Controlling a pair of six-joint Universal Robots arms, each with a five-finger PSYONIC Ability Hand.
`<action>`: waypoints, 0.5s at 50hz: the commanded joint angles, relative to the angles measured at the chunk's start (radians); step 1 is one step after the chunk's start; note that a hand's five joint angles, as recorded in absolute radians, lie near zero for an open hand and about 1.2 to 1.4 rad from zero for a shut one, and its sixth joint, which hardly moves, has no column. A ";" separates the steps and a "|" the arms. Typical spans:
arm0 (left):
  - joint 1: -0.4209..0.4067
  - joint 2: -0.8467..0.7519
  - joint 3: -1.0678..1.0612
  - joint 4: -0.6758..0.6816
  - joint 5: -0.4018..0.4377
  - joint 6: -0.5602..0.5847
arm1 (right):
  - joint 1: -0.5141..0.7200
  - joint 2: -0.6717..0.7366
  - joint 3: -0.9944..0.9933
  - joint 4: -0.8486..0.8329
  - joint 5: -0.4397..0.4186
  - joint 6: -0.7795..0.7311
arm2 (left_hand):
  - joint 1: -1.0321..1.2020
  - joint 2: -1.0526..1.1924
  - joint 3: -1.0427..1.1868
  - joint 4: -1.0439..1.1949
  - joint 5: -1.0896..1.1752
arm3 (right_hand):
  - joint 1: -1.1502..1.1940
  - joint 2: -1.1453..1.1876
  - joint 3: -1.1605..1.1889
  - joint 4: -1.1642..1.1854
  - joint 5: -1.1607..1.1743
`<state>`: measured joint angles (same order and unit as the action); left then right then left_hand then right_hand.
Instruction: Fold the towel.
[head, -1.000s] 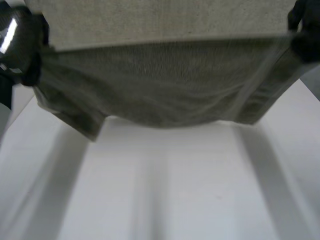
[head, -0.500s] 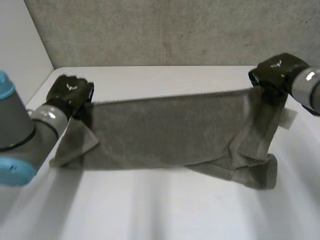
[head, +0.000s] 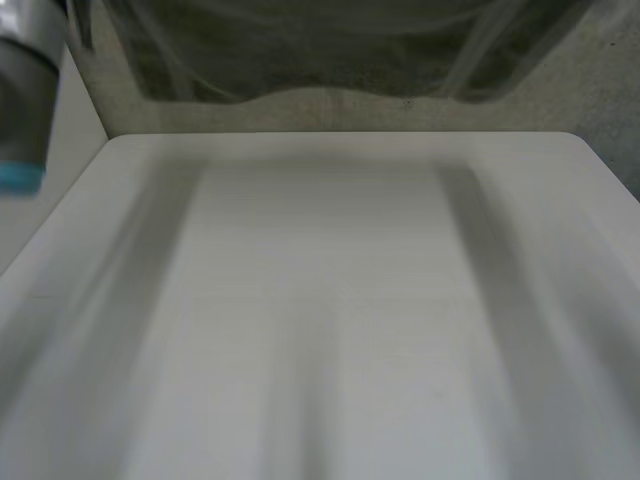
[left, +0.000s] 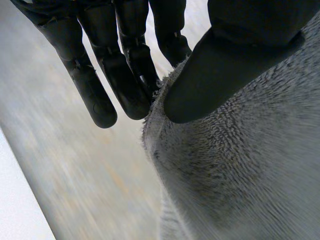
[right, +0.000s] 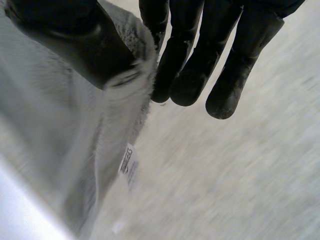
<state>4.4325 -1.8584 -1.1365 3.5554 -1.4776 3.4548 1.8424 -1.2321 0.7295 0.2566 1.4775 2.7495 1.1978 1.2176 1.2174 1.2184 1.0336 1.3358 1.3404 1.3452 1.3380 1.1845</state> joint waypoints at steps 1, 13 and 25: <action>0.062 0.007 -0.349 -0.018 0.016 0.007 | -0.002 0.002 0.301 0.035 -0.069 -0.123 | 0.198 0.179 0.179 0.178 0.188 | 0.060 0.056 0.051 0.058 0.037; 0.074 -0.105 -0.690 0.102 0.169 0.098 | -0.005 0.054 0.772 -0.108 -0.095 -0.249 | 0.198 0.179 0.179 0.178 0.188 | 0.060 0.056 0.051 0.058 0.037; 0.117 -0.134 -0.779 0.155 0.188 0.310 | -0.043 -0.023 0.924 -0.211 -0.098 -0.234 | 0.198 0.179 0.179 0.178 0.188 | 0.060 0.056 0.051 0.058 0.037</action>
<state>4.5247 -1.9944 -1.9090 3.7055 -1.2873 3.7129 1.8333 -1.2043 1.6052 0.0909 1.3806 2.4999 1.1983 1.2178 1.2176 1.2185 1.0336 1.3358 1.3404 1.3475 1.3379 1.1846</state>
